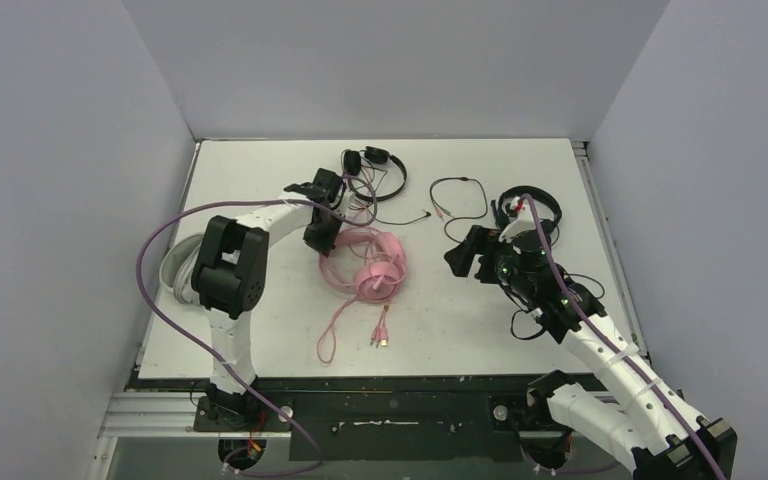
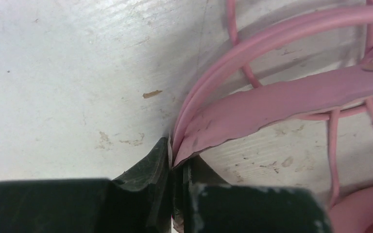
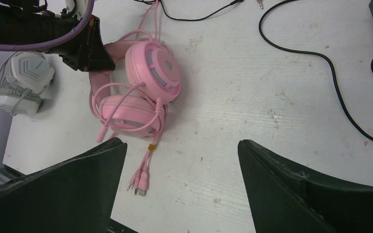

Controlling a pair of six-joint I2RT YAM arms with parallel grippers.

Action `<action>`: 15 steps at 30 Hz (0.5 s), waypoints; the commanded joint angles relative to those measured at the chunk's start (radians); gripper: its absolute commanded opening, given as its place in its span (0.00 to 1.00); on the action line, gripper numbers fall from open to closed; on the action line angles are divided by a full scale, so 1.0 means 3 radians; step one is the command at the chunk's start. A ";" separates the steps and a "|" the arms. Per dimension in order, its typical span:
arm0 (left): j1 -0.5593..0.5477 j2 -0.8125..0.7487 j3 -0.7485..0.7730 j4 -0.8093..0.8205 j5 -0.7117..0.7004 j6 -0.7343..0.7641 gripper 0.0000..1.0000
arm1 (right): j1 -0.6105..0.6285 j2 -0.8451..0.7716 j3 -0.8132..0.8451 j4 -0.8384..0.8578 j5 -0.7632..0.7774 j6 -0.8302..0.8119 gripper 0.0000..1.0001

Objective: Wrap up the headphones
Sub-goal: Pick up the headphones from the center of the board.

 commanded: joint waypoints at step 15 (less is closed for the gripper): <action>-0.0041 -0.1954 -0.0546 0.0270 -0.1375 -0.0827 0.00 | 0.0036 -0.0003 0.0146 0.0209 -0.0015 -0.0257 0.89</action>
